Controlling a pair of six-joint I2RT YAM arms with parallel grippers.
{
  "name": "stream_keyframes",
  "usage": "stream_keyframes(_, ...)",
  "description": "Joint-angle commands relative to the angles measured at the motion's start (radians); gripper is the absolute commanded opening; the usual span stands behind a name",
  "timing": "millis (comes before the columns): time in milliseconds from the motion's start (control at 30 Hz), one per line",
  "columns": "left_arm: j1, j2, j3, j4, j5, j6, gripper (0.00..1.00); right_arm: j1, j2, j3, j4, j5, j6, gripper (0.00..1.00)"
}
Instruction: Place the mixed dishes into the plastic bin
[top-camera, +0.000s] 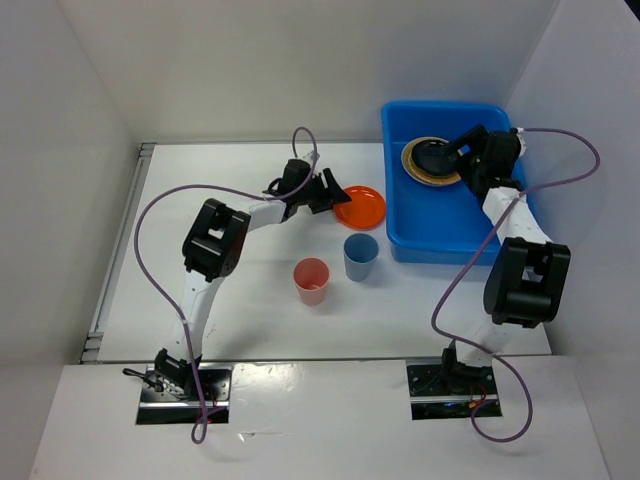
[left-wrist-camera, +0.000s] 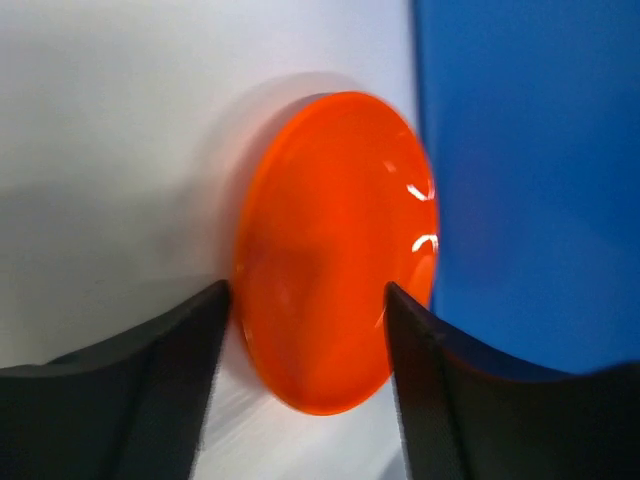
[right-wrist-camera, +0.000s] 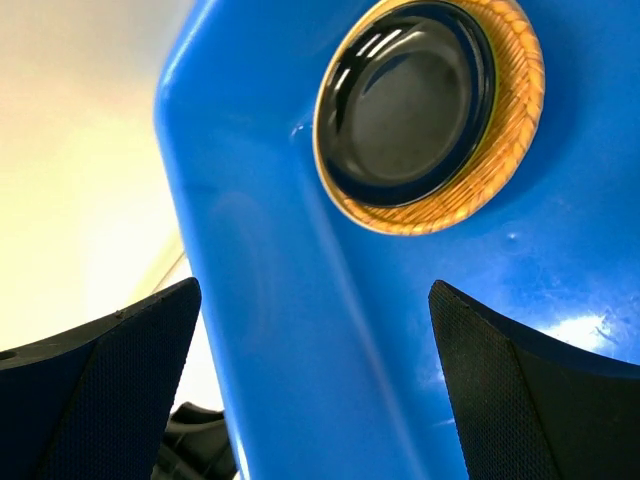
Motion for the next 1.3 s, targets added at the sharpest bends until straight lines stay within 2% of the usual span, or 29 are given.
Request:
stream_keyframes(0, 0.009, 0.050, -0.023, -0.062, -0.046, -0.060, 0.68, 0.008, -0.094, -0.016, 0.049, -0.019, -0.022, 0.99)
stream_keyframes(67, 0.009, 0.060, -0.023, -0.062, -0.055, -0.070, 0.58, 0.008, -0.110, -0.026, 0.049, -0.029, -0.033, 0.99)
stream_keyframes(100, 0.009, 0.069, -0.023, -0.062, -0.055, -0.070, 0.45, 0.008, -0.120, -0.026, 0.049, -0.029, -0.033, 0.99)
stream_keyframes(200, 0.009, 0.078, -0.023, -0.062, -0.055, -0.080, 0.26, 0.008, -0.142, -0.035, 0.049, -0.038, -0.042, 0.99)
stream_keyframes(233, 0.009, 0.078, -0.023, -0.062, -0.055, -0.080, 0.11, 0.008, -0.142, -0.035, 0.049, -0.068, -0.053, 0.99)
stream_keyframes(267, 0.009, 0.078, -0.023, -0.062, -0.046, -0.080, 0.02, 0.008, -0.153, -0.035, 0.049, -0.069, -0.053, 0.99)
stream_keyframes(300, 0.009, 0.069, -0.023, -0.044, -0.031, -0.090, 0.00, 0.008, -0.166, -0.035, 0.049, -0.087, -0.053, 0.99)
stream_keyframes(400, 0.030, 0.020, -0.057, -0.028, 0.018, -0.090, 0.00, 0.008, -0.196, -0.035, 0.059, -0.174, -0.077, 0.99)
stream_keyframes(467, 0.065, -0.077, -0.147, 0.004, 0.028, -0.090, 0.00, 0.026, -0.206, -0.035, 0.069, -0.291, -0.113, 0.99)
stream_keyframes(567, 0.127, -0.247, -0.239, 0.025, 0.028, -0.072, 0.00, 0.106, -0.228, 0.005, 0.045, -0.340, -0.189, 0.99)
stream_keyframes(667, 0.188, -0.399, -0.287, -0.036, 0.049, -0.012, 0.00, 0.152, -0.228, 0.039, 0.007, -0.418, -0.215, 0.99)
stream_keyframes(767, 0.234, -0.502, -0.287, -0.080, 0.158, 0.029, 0.00, 0.163, -0.228, 0.025, 0.043, -0.533, -0.165, 0.99)
stream_keyframes(900, 0.273, -0.609, -0.301, -0.122, 0.226, 0.054, 0.00, 0.235, -0.240, 0.011, 0.077, -0.533, -0.165, 0.99)
stream_keyframes(1000, 0.273, -0.643, -0.292, -0.133, 0.293, 0.054, 0.00, 0.287, -0.204, 0.075, 0.059, -0.544, -0.188, 0.99)
stream_keyframes(1133, 0.259, -0.671, -0.310, -0.133, 0.284, 0.054, 0.00, 0.353, -0.154, 0.161, 0.025, -0.544, -0.208, 0.99)
stream_keyframes(1267, 0.248, -0.704, -0.362, -0.094, 0.295, 0.029, 0.00, 0.417, -0.154, 0.172, 0.025, -0.520, -0.208, 0.99)
